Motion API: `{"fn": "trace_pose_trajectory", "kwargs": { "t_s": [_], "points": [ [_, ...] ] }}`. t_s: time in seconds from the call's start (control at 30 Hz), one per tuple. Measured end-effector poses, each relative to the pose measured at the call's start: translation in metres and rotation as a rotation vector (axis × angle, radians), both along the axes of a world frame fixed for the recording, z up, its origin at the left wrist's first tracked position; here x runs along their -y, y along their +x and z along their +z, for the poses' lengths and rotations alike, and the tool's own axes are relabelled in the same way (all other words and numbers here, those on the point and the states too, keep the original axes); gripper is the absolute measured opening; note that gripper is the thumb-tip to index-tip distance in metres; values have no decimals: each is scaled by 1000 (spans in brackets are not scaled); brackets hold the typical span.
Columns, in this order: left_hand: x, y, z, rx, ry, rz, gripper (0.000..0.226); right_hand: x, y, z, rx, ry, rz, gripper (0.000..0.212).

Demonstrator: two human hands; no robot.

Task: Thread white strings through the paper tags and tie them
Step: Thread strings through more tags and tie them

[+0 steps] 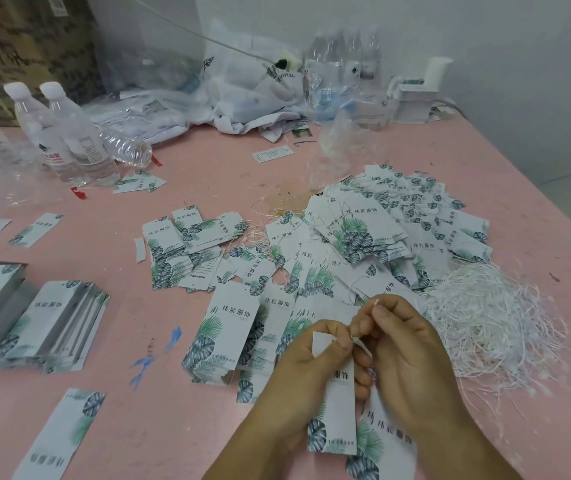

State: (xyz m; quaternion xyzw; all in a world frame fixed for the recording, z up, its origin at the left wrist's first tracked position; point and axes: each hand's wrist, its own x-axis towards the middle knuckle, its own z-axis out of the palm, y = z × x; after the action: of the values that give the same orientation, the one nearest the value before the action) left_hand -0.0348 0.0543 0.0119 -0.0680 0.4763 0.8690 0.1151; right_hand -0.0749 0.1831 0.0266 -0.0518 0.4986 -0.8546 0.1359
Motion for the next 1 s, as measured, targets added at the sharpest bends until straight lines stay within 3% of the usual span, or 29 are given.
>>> {"fn": "trace_pose_trajectory", "kwargs": {
  "t_s": [0.13, 0.23, 0.43, 0.57, 0.73, 1.0],
  "points": [
    [0, 1, 1, 27, 52, 55, 10, -13, -10, 3, -4, 2, -86, 11],
    [4, 0, 1, 52, 73, 135, 25, -20, -13, 6, -7, 103, -118, 11],
    [2, 2, -7, -24, -152, 227, 28, -20, -5, 5, -74, 441, -98, 21],
    [2, 2, -7, -153, -287, 293, 21, -8, 6, 9, -194, 577, -23, 15],
    [2, 5, -2, -284, -413, 364, 19, 2, 11, 12, -219, 626, -48, 19],
    [0, 7, -2, -277, -445, 364, 21, 3, 12, 16, -256, 646, -77, 28]
  ]
}}
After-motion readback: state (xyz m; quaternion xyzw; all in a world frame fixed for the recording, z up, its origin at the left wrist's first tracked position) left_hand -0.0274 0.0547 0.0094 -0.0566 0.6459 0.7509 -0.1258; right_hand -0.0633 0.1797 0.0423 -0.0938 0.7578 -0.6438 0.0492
